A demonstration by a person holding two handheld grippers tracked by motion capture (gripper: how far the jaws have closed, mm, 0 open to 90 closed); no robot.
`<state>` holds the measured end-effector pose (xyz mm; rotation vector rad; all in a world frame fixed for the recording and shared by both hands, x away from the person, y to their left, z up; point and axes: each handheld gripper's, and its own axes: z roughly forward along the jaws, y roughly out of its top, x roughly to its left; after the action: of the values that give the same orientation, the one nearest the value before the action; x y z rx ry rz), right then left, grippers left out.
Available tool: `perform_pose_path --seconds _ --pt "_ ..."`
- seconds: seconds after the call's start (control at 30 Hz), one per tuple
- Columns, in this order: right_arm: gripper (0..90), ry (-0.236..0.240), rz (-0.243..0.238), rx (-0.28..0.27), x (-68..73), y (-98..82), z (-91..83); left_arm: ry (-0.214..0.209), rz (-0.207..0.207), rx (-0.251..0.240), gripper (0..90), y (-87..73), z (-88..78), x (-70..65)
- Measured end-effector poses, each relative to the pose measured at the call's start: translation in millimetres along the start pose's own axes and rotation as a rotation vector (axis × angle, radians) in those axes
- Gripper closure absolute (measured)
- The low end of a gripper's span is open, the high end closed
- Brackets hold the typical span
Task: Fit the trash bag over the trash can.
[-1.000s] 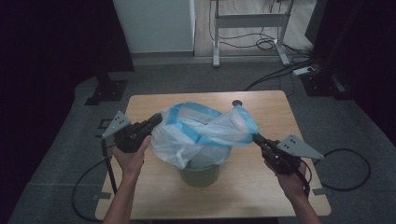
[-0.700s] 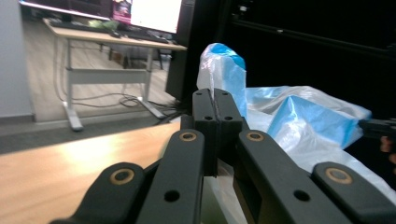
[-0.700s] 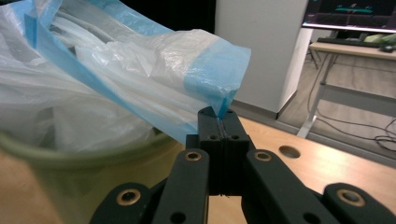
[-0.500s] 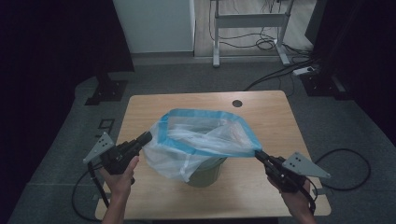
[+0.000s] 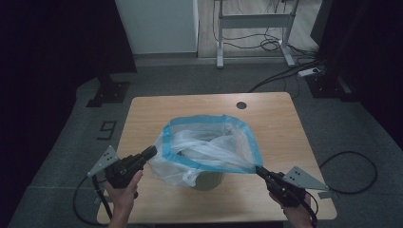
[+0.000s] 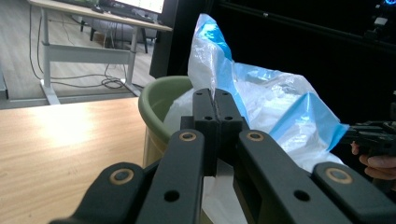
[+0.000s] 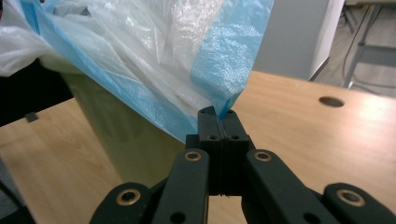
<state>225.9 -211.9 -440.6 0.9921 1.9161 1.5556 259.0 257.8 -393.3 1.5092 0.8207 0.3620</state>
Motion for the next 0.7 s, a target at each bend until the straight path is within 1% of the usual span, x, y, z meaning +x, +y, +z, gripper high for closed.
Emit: perform_pose_path --seconds 0.1,0.2,0.33,0.47,0.5,0.7 --pt "88.7 0.007 0.004 0.009 1.2 -4.4 0.9 -0.005 -0.001 0.005 90.0 -3.7 -2.9 -1.6" --pt "88.6 0.028 0.014 0.030 3.8 -13.8 3.2 -0.013 -0.001 0.011 89.9 -9.1 -5.8 -1.2" --pt "88.6 0.033 0.025 0.035 3.8 -16.1 4.7 -0.022 -0.010 0.019 89.9 -14.3 -5.7 0.6" --pt "88.7 0.036 0.023 0.039 4.2 -16.7 5.1 -0.022 -0.023 0.023 89.9 -18.8 -6.7 2.5" --pt "88.6 0.042 0.023 0.050 4.9 -19.3 6.5 -0.028 -0.029 0.025 90.0 -21.0 -7.2 3.6" --pt "88.7 0.055 0.023 0.079 6.6 -26.6 11.8 -0.034 -0.032 0.040 89.9 -23.8 -7.8 4.4"
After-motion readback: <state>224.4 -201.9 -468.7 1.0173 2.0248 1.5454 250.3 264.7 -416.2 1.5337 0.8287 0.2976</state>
